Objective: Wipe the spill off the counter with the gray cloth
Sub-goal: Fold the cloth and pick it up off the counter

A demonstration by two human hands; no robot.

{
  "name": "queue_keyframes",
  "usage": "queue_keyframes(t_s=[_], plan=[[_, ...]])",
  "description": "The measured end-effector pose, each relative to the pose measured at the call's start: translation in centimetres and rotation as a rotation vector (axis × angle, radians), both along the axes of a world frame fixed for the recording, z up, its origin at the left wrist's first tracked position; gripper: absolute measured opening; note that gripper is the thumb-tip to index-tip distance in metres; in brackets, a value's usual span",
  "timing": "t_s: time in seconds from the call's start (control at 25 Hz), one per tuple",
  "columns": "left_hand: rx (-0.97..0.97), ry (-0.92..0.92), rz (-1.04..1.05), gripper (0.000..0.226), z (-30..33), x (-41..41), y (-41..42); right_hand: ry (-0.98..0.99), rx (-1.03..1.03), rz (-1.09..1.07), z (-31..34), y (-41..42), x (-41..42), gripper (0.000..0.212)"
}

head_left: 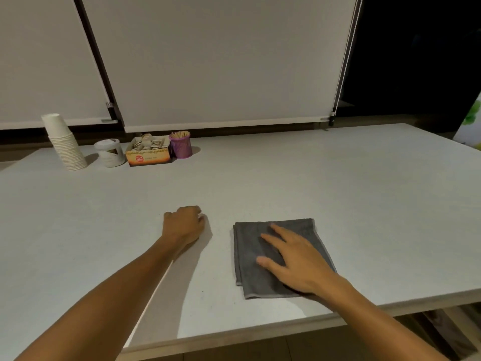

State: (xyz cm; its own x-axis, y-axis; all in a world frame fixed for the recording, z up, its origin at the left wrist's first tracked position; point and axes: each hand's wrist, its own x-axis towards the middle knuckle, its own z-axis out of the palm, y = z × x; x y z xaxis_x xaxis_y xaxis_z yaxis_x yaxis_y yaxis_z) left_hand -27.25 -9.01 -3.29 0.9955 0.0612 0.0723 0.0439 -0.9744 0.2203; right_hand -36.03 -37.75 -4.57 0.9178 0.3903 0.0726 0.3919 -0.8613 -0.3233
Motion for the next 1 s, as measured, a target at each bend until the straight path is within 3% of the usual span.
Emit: queue_keyframes(t_s=[0.16,0.4,0.6,0.76,1.0], plan=[[-0.045,0.028,-0.122,0.048,0.2,-1.4,-4.4,-0.071,-0.031,-0.175,1.3,-2.4,2.4,0.075],[-0.203,0.081,-0.197,0.050,1.2,-2.6,-7.9,0.196,-0.090,-0.422,2.5,-5.5,4.7,0.078],[-0.299,0.256,-0.192,0.046,2.2,-3.1,-8.3,0.227,-0.021,-0.441,2.2,-6.2,5.6,0.065],[-0.335,0.258,-0.232,0.023,2.4,-2.7,-9.0,0.146,-0.074,-0.374,2.0,-5.5,5.3,0.039],[-0.314,0.260,-0.227,0.031,2.6,-0.5,-9.5,0.148,0.079,-0.327,4.0,-5.2,7.2,0.028]])
